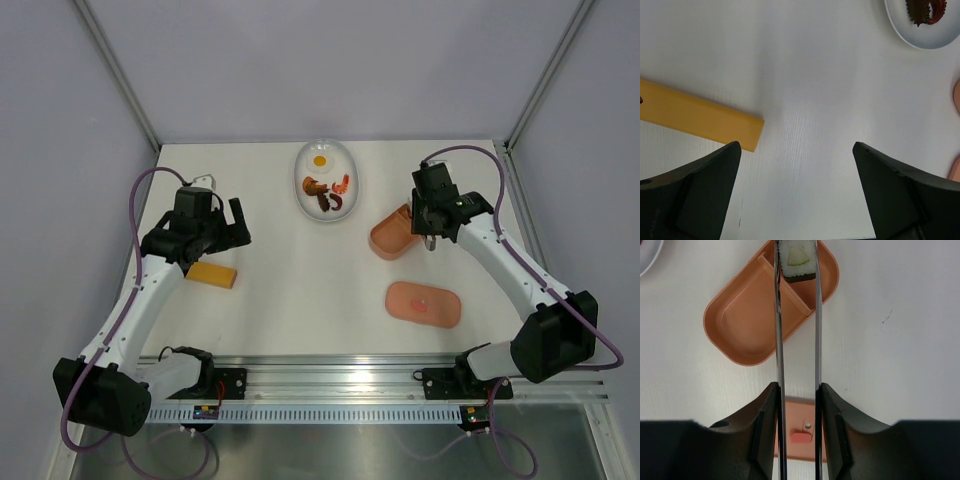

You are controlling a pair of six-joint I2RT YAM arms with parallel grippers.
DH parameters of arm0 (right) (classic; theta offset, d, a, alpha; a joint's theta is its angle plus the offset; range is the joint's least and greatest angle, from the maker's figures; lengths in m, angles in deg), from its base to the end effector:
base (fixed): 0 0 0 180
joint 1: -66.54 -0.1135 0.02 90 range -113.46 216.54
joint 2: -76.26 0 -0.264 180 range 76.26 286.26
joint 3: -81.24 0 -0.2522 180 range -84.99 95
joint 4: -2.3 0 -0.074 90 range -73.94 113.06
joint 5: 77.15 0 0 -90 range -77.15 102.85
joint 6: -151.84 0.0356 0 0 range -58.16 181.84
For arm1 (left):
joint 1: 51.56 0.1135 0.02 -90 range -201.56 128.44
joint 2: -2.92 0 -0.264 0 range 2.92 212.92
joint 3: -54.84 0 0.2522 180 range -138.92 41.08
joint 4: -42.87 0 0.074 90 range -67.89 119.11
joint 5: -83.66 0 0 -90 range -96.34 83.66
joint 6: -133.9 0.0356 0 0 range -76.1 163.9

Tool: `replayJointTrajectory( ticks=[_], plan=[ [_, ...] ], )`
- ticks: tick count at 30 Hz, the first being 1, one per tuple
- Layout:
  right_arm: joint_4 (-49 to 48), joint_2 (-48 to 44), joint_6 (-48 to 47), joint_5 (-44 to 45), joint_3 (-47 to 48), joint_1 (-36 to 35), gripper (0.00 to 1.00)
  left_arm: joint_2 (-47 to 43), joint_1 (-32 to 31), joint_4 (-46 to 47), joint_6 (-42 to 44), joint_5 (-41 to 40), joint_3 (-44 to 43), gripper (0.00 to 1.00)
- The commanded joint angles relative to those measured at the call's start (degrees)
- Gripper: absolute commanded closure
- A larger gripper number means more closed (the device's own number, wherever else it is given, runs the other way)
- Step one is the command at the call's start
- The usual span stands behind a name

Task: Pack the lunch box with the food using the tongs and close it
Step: Place the fake food in the packing box.

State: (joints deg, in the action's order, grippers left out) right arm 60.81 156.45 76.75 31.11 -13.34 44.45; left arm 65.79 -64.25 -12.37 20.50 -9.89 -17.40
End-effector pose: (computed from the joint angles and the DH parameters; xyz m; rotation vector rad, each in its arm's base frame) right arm 0.2735 0.0990 0.3102 -0.0229 2.4392 -0.1147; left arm 0.2197 -0.0472 0.3109 -0.2520 2.3680 -0.2288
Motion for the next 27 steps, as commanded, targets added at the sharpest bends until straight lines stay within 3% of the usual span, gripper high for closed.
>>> replayJointTrajectory(
  ticks=[1, 27],
  plan=[
    [-4.0, -0.8, -1.0, 0.0, -1.1, 0.3, 0.60, 0.7, -0.1, 2.6, -0.6, 1.2, -0.4, 0.01],
    [-9.6, 0.7, -7.8, 0.3, -4.1, 0.3, 0.54, 1.7, -0.1, 3.0, -1.5, 1.6, -0.4, 0.01]
  ],
)
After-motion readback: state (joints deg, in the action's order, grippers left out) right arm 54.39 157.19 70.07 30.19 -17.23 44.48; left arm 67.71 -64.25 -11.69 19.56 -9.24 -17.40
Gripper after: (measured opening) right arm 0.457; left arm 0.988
